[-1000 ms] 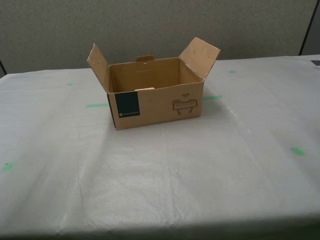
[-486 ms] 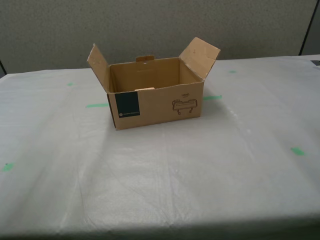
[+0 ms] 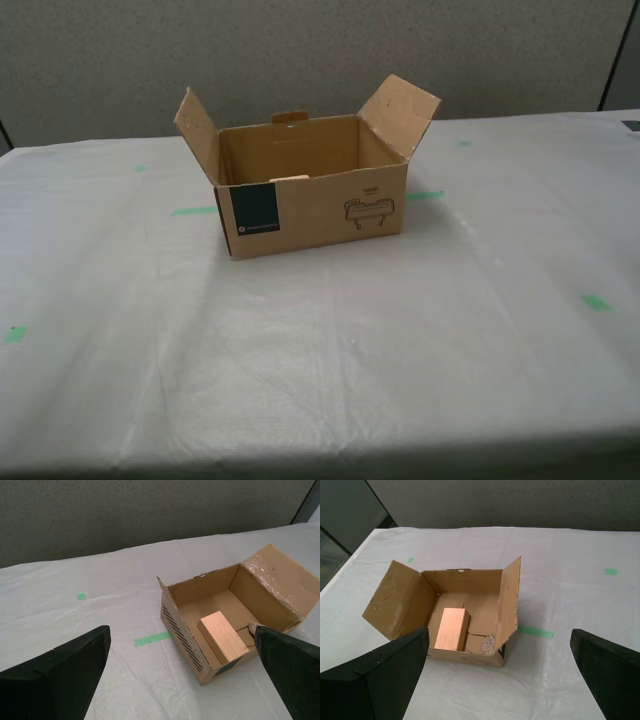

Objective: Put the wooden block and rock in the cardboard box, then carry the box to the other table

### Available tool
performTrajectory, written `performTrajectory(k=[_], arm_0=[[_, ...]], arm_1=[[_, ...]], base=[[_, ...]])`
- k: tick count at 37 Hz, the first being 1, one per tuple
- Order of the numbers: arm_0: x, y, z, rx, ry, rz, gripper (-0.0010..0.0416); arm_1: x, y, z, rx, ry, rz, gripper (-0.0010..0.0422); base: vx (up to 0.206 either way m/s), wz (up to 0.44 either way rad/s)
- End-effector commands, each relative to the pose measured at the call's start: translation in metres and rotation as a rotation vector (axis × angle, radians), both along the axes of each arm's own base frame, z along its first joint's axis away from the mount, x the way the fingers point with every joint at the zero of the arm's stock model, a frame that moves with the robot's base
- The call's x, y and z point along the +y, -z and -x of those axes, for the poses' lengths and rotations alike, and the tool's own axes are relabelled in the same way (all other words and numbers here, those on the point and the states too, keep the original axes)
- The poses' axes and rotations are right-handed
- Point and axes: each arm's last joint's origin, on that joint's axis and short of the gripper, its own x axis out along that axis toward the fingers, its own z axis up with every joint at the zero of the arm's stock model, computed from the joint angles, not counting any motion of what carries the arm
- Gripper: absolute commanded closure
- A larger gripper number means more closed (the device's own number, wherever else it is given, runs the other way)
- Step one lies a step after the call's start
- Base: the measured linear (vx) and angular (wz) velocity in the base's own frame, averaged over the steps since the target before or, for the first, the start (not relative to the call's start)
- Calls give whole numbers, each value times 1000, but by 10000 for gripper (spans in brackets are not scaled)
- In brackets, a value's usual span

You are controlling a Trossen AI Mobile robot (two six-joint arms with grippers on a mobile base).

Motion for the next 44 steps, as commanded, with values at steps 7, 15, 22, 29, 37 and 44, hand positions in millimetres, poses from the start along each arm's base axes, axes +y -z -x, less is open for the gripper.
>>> performTrajectory(k=[7, 15, 22, 29, 37, 44], arm_0=[[0, 0, 0, -3, 3, 0, 12], [0, 0, 0, -4, 3, 0, 12], [0, 0, 0, -3, 3, 0, 12], [0, 0, 0, -3, 3, 0, 12], [0, 0, 0, -3, 3, 0, 12], [0, 0, 0, -3, 3, 0, 12]], arm_1=[[0, 0, 0, -2, -1, -1, 18], [0, 0, 0, -2, -1, -1, 18], [0, 0, 0, -3, -1, -1, 18], [0, 0, 0, -3, -1, -1, 18], [0, 0, 0, -3, -1, -1, 18], [0, 0, 0, -3, -1, -1, 18]], base=[[0, 0], [0, 0], [0, 0], [0, 0], [0, 0], [0, 0]])
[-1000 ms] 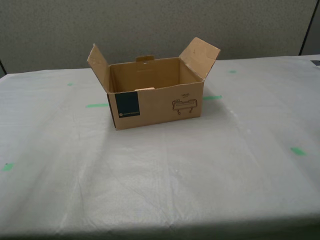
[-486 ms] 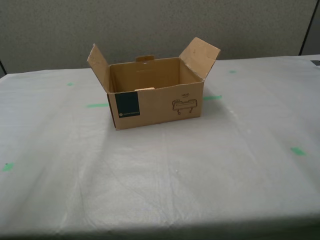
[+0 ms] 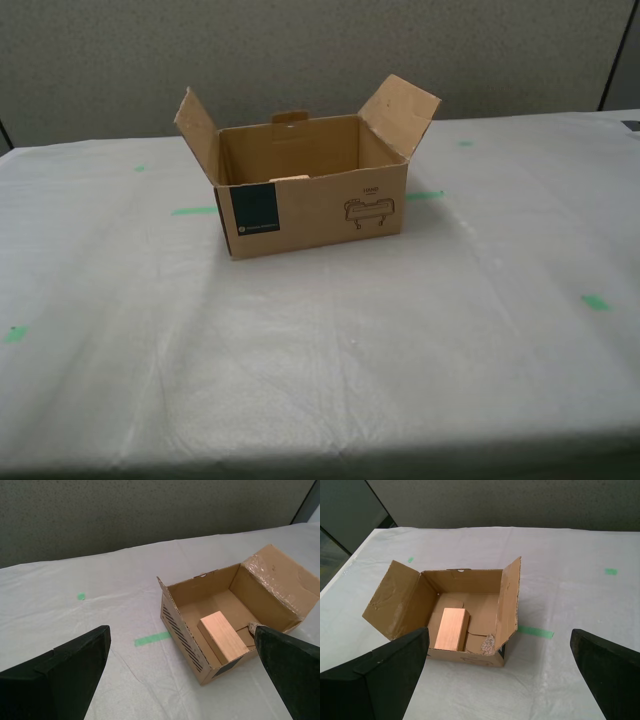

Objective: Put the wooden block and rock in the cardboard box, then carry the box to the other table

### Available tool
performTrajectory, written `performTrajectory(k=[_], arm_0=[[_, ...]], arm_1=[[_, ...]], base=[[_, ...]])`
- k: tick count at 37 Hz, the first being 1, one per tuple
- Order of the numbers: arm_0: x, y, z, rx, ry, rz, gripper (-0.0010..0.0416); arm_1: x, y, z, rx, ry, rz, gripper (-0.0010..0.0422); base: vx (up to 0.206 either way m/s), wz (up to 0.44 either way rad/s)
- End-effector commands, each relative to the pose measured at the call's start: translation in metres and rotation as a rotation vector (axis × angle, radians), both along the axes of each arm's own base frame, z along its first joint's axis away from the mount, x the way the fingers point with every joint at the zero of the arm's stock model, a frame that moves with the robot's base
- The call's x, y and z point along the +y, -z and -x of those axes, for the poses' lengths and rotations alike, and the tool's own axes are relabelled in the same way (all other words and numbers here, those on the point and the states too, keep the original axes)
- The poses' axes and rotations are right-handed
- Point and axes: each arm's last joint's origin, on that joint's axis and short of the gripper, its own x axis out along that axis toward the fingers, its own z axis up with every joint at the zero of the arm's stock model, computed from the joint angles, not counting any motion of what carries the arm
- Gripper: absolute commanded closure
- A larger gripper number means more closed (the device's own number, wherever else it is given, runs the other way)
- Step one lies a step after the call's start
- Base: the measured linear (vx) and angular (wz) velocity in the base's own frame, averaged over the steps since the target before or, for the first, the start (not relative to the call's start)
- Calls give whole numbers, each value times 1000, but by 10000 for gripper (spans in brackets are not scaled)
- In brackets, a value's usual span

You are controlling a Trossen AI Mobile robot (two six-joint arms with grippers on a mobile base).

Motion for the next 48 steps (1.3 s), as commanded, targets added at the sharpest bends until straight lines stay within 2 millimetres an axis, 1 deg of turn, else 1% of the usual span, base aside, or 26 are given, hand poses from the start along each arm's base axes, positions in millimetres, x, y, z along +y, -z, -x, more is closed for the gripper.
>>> performTrajectory(k=[1, 48], arm_0=[[0, 0, 0, -3, 3, 0, 12], [0, 0, 0, -3, 3, 0, 12]], arm_1=[[0, 0, 0, -3, -1, -1, 18], [0, 0, 0, -3, -1, -1, 18]], base=[[0, 0], [0, 0]])
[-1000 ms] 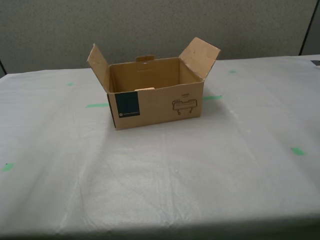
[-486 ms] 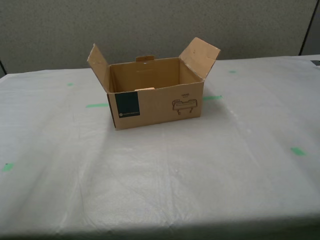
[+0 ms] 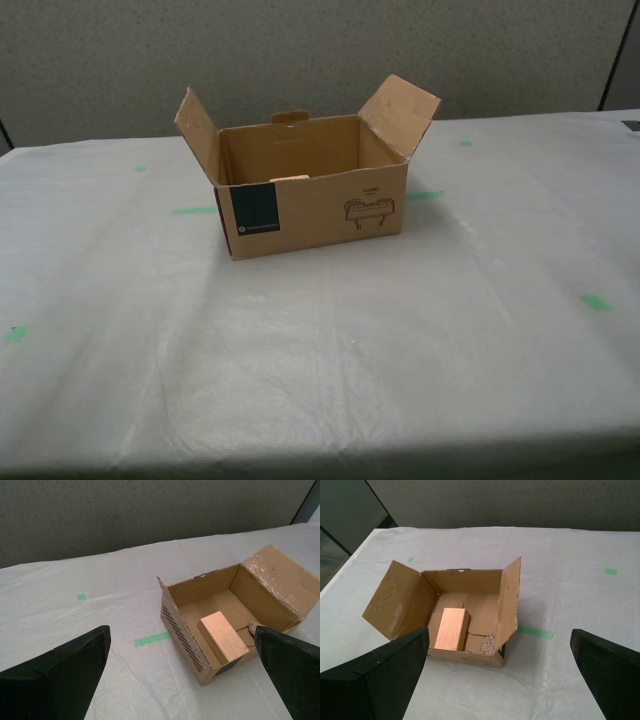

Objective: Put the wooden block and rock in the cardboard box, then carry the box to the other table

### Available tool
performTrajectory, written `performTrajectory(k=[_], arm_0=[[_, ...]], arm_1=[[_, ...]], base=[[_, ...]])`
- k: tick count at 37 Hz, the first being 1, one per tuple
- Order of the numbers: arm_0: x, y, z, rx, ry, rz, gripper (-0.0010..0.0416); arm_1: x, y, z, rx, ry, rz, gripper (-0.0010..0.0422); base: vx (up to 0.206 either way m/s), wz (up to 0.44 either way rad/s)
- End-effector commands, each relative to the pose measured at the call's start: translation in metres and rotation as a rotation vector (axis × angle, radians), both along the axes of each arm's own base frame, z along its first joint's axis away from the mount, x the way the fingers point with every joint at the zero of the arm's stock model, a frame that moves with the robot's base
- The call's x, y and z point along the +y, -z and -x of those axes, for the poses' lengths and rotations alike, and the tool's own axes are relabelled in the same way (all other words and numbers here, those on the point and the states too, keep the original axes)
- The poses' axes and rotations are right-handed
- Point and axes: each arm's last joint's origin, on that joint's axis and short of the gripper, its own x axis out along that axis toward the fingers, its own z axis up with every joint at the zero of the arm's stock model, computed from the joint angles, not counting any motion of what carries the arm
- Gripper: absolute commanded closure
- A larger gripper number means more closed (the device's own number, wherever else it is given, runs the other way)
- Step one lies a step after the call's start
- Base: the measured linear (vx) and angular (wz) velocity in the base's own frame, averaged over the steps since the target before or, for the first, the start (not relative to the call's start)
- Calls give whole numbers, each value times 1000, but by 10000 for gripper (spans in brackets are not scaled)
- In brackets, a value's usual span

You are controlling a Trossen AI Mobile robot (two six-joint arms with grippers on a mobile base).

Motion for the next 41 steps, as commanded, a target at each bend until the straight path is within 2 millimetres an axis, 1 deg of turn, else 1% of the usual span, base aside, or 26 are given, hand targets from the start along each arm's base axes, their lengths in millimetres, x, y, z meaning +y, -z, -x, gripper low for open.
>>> performTrajectory(k=[1, 41], arm_0=[[0, 0, 0, -4, 2, 0, 12], [0, 0, 0, -4, 2, 0, 13]], arm_1=[[0, 0, 0, -2, -1, -1, 18], [0, 0, 0, -2, -1, -1, 18]], base=[[0, 0], [0, 0]])
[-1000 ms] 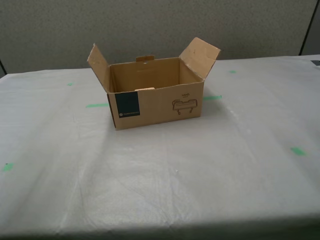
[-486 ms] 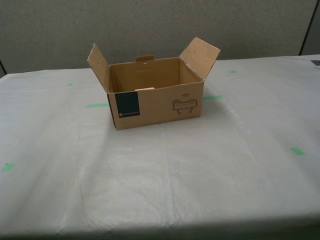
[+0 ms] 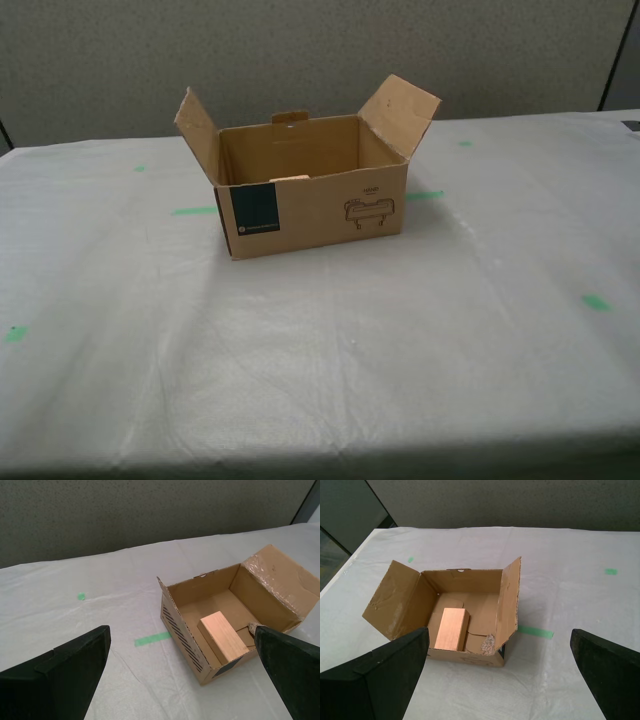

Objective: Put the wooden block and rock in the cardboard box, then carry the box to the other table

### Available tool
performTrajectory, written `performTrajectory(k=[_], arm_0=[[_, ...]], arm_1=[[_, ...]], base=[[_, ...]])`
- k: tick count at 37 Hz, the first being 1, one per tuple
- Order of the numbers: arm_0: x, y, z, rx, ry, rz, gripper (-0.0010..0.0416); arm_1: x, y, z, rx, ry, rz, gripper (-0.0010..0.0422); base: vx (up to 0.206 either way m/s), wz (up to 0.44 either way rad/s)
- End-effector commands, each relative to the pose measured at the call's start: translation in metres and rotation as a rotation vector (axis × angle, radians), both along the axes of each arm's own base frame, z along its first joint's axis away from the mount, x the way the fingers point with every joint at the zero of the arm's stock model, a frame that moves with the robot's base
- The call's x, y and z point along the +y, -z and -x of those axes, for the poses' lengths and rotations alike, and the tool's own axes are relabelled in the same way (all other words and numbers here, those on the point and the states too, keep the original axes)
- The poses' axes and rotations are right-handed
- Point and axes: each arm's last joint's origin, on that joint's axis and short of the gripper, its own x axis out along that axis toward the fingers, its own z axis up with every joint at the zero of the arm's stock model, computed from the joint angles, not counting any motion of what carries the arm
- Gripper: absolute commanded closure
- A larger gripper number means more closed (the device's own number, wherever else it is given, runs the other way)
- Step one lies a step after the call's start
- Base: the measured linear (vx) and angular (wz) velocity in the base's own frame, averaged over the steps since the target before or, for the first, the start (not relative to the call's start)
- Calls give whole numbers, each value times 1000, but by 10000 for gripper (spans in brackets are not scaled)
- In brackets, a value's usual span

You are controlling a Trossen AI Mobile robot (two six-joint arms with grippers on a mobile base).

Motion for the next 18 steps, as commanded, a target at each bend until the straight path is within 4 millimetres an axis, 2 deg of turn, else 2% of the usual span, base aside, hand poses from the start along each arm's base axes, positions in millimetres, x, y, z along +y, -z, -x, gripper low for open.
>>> performTrajectory(k=[1, 18], arm_0=[[0, 0, 0, -3, 3, 0, 12], [0, 0, 0, -4, 3, 0, 12]], arm_1=[[0, 0, 0, -2, -1, -1, 18], [0, 0, 0, -2, -1, -1, 18]], base=[[0, 0], [0, 0]])
